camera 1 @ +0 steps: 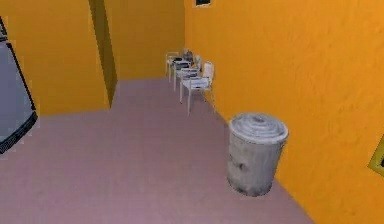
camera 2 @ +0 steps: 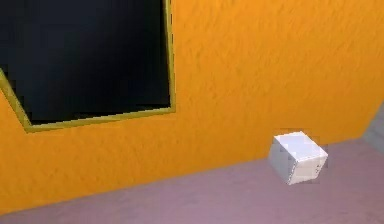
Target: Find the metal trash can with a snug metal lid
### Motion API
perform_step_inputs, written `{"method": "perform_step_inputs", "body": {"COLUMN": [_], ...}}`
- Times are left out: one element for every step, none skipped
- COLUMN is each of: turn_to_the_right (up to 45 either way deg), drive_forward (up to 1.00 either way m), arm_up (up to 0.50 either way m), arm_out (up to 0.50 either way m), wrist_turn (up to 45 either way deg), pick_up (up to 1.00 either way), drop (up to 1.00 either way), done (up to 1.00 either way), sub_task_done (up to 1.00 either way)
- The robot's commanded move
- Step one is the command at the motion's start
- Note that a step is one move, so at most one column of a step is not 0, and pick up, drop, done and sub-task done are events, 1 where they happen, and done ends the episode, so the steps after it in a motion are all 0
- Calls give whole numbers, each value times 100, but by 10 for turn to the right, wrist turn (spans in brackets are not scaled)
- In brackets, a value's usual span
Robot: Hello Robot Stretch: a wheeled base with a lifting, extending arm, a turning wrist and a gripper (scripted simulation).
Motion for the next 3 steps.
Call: {"method": "perform_step_inputs", "body": {"turn_to_the_right": [0, 300, 0], "drive_forward": [65, 0, 0], "arm_up": [0, 0, 0], "arm_out": [0, 0, 0], "wrist_turn": [0, 0, 0], "pick_up": [0, 0, 0], "drop": [0, 0, 0], "done": [0, 0, 100], "sub_task_done": [0, 0, 0]}}
